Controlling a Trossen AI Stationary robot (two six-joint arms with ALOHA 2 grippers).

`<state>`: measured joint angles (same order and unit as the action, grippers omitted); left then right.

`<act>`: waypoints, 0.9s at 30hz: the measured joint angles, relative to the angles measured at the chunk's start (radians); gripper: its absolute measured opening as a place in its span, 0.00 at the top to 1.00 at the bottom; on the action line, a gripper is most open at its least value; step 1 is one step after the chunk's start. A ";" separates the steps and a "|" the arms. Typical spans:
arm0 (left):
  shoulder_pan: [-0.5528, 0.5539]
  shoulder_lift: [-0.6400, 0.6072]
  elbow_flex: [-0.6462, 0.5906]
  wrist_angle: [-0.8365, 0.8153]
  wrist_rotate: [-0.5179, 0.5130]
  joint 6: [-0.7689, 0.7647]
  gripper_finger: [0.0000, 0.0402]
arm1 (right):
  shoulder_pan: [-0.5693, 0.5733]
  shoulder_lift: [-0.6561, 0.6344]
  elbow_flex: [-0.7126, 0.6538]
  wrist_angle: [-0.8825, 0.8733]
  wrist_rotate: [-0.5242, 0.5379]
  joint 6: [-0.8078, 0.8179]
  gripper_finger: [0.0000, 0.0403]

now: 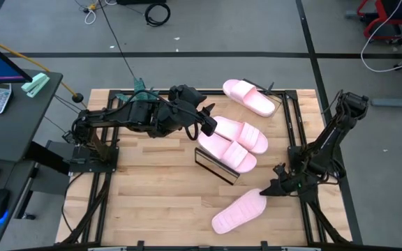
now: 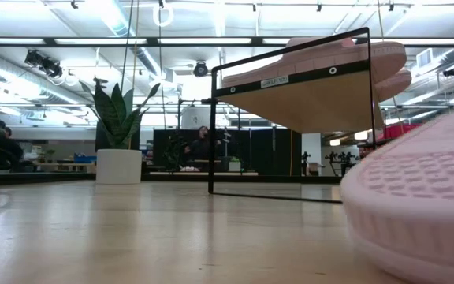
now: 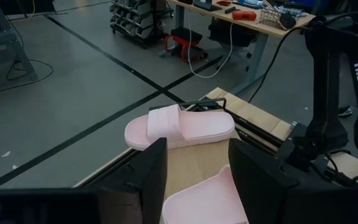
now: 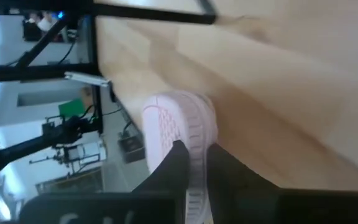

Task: Pick and place slides into the shelf
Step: Put the pink slide on the shelf

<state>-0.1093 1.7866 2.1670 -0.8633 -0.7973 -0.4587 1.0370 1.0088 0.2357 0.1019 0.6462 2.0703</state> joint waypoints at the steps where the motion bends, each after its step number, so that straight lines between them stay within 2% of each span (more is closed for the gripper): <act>1: 0.000 0.000 0.000 0.000 0.000 0.000 0.56 | 0.000 0.000 0.010 0.002 -0.002 -0.010 0.91; 7: 0.002 0.000 0.000 0.000 -0.001 0.000 0.57 | 0.000 0.001 0.122 -0.001 -0.032 -0.103 0.91; 10: 0.002 0.000 0.000 0.000 -0.001 0.000 0.57 | 0.000 0.001 0.211 -0.058 -0.046 -0.163 0.91; 18: 0.002 0.000 0.000 0.000 -0.002 0.001 0.56 | 0.000 0.001 0.534 -0.368 -0.031 -0.313 0.91; 27: 0.002 0.000 0.000 0.000 -0.002 0.009 0.56 | 0.000 0.010 0.973 -0.878 0.078 -0.411 0.92</act>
<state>-0.1074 1.7866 2.1670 -0.8629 -0.7990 -0.4495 1.0366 1.0186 1.2087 -0.7762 0.7239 1.6592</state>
